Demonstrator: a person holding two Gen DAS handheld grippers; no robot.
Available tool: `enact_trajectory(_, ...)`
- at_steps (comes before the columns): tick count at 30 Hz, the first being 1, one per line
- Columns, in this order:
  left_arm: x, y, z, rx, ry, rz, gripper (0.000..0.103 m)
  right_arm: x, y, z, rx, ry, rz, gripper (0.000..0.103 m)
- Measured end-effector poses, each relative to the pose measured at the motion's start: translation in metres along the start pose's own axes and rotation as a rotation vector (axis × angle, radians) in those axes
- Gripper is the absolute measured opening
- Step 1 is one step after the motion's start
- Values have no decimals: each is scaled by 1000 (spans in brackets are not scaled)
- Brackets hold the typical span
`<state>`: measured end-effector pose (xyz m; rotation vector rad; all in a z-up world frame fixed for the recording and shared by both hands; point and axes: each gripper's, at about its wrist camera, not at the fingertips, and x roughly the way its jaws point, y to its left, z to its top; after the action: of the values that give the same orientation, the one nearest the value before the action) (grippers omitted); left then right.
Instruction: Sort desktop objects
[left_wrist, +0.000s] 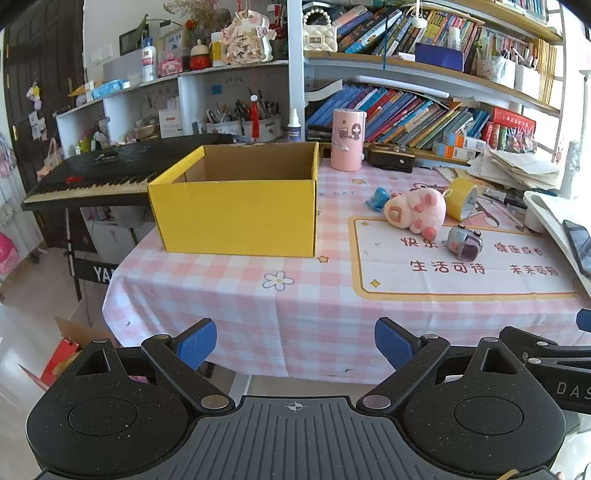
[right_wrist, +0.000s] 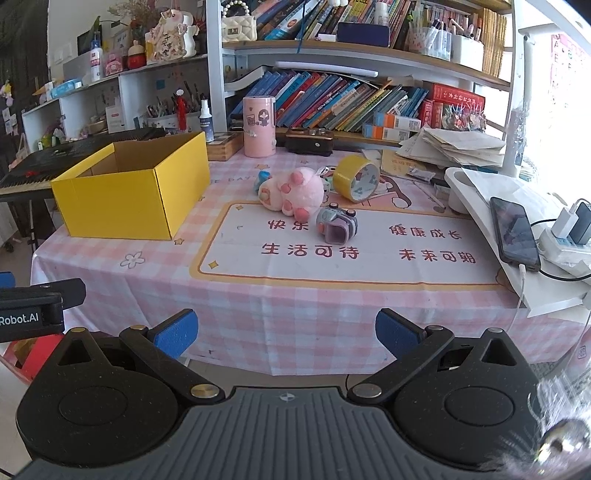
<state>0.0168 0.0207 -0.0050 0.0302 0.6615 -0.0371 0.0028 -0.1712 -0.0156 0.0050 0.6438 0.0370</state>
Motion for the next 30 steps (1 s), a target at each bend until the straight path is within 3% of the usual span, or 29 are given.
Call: enact_trajectory(30,3,-1,-4,-3,29,24,94,0,7,-2,-23,0,5,103)
